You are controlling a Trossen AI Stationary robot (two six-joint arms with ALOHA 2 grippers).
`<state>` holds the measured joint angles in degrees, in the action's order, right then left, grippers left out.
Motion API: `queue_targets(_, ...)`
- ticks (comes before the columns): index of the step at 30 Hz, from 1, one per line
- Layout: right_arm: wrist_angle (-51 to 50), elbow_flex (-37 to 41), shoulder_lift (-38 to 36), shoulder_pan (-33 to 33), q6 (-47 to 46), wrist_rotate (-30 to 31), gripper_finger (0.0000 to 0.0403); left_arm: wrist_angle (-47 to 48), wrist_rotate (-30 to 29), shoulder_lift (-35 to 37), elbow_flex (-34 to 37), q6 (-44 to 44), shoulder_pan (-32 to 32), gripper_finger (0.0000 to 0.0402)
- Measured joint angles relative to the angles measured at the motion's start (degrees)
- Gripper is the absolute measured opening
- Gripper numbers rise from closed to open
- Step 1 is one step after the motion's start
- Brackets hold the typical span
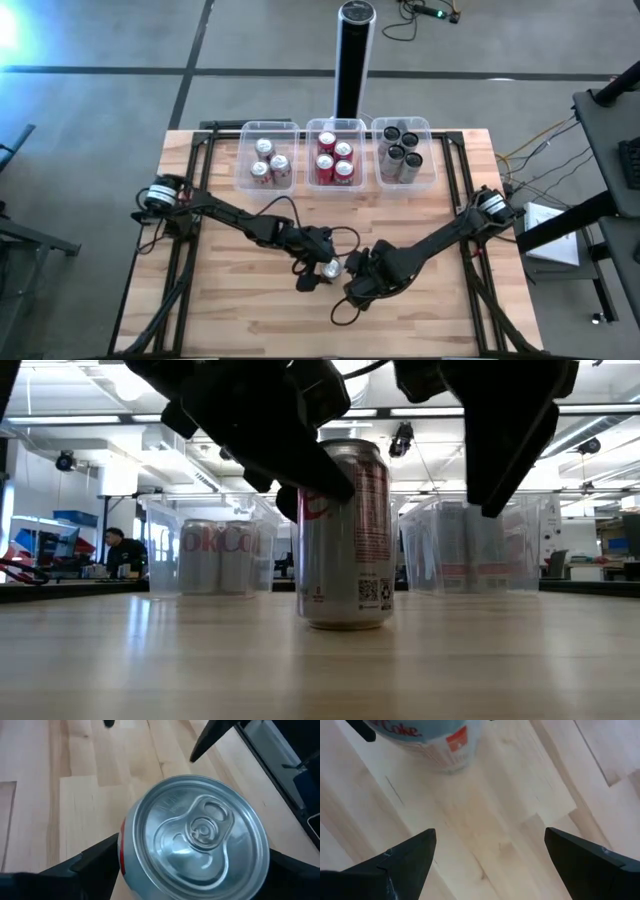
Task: Sort soda cans
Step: Put the red-silver soda can into the left white bin
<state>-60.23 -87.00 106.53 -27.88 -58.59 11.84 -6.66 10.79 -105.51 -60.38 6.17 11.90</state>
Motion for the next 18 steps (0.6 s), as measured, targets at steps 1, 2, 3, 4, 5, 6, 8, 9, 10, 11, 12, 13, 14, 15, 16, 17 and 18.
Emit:
queue_targets(1,-0.54,0.01,-0.49,0.00,0.00,0.00,0.0368,-0.01,-0.12,0.09,0.02,0.43,0.00,0.0327)
queue_targets(2,-1.30,0.00,-1.05,0.00,0.02,0.02,0.0368,-0.03,-0.36,0.19,0.02,0.95,0.00,0.0322)
queue_targets(3,-2.44,0.01,-1.65,0.00,0.08,0.12,0.0368,0.10,-0.88,0.45,0.00,1.63,0.03,0.0317)
queue_targets(4,-3.45,0.01,-2.31,0.00,0.39,0.18,0.0368,0.47,-1.44,0.59,-0.14,2.32,0.04,0.0314)
queue_targets(5,-4.15,0.00,-3.07,0.00,0.74,0.54,0.0368,0.71,-2.02,0.63,-0.52,2.92,0.02,0.0311)
queue_targets(6,-5.15,0.00,-3.88,0.00,1.11,1.53,0.0368,0.56,-2.79,0.63,-0.91,3.50,0.03,0.0307)
queue_targets(8,-7.57,0.00,-5.67,0.00,1.63,4.24,0.0368,0.66,-3.97,0.63,-2.02,5.45,0.02,0.0301)
queue_targets(9,-8.51,0.00,-6.91,0.00,2.16,5.85,0.0368,1.01,-4.31,0.66,-2.69,6.63,0.02,0.0299)
queue_targets(10,-9.58,0.00,-8.04,0.00,2.62,7.43,0.0368,1.60,-4.83,0.70,-3.43,7.87,0.02,0.0298)
queue_targets(11,-10.79,0.00,-9.37,0.00,3.08,8.72,0.0368,2.59,-5.75,0.76,-4.34,9.04,0.03,0.0297)
queue_targets(12,-11.73,0.00,-10.79,0.00,3.44,9.98,0.0368,3.94,-6.99,1.00,-5.52,10.14,0.08,0.0297)
queue_targets(13,-12.26,0.00,-12.08,0.00,3.72,11.11,0.0368,5.48,-8.04,1.21,-7.07,11.02,0.11,0.0297)
queue_targets(14,-12.68,0.00,-13.60,-0.15,3.74,12.29,0.0368,7.03,-9.03,1.54,-8.95,11.68,0.11,0.0297)
queue_targets(15,-12.90,0.02,-15.22,-0.45,3.70,13.54,0.0368,8.97,-10.40,2.05,-11.23,11.92,0.19,0.0297)
queue_targets(16,-12.82,0.02,-16.67,-0.91,3.46,15.27,0.0368,11.06,-11.81,2.43,-13.53,12.01,0.19,0.0296)
queue_targets(17,-12.66,0.02,-18.19,-1.41,2.97,17.21,0.0368,13.10,-13.21,2.97,-16.04,12.00,0.17,0.0296)
queue_targets(18,-12.57,0.02,-19.64,-2.15,2.66,19.42,0.0368,14.88,-14.45,3.52,-18.23,11.77,0.17,0.0296)
